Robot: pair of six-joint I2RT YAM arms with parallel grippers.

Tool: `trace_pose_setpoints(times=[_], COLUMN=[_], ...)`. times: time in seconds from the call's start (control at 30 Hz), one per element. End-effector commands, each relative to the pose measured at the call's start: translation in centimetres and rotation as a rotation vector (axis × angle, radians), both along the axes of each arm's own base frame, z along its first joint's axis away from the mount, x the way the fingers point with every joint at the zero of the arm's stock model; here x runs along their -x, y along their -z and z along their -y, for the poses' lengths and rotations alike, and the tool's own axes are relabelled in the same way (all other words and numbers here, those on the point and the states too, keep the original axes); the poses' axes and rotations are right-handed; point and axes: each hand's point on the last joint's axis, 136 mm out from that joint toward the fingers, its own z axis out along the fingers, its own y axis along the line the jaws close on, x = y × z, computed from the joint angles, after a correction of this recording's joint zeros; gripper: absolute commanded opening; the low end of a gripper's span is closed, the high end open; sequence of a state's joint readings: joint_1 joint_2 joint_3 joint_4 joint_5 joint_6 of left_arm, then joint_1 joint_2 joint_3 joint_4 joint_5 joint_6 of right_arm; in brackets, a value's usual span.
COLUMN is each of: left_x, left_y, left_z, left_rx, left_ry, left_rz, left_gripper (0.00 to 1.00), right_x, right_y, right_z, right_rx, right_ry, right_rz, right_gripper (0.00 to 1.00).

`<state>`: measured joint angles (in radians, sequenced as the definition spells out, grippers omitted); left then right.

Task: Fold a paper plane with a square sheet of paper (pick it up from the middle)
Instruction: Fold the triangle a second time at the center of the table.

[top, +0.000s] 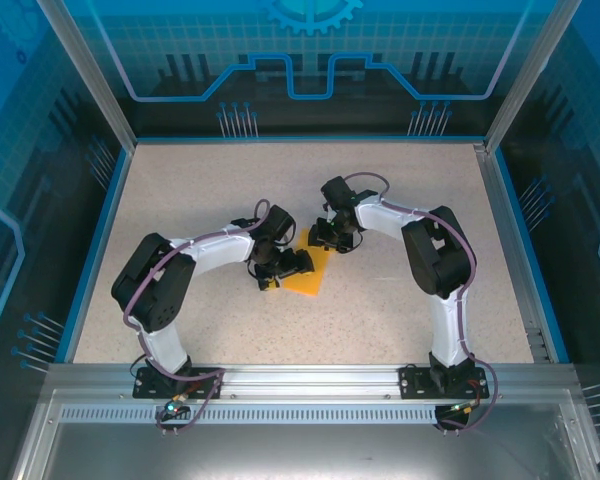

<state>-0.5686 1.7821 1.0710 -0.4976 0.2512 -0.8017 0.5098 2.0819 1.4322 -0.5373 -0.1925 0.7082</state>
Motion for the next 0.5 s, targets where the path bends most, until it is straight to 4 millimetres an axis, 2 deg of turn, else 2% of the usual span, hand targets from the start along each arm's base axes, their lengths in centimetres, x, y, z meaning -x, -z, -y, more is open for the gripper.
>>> trace_pose_setpoints(times=[0.0, 0.3, 0.47], left_x=[0.2, 0.4, 0.2], left_y=[-0.1, 0.3, -0.5], left_z=[1.3, 1.5, 2.4], left_rx=[0.024, 0.017, 0.067], left_ry=[0.056, 0.062, 0.077], left_rz=[-0.007, -0.021, -0.010], left_gripper=[0.93, 0.92, 0.91], right_x=[2.6, 2.7, 2.7], right_y=[5.8, 6.1, 6.1], right_z=[3.4, 3.5, 3.7], right_rx=[0.143, 0.149, 0.150], right_ry=[0.040, 0.041, 0.043], right_rz=[-0.145, -0.148, -0.149], right_gripper=[0.47, 0.47, 0.47])
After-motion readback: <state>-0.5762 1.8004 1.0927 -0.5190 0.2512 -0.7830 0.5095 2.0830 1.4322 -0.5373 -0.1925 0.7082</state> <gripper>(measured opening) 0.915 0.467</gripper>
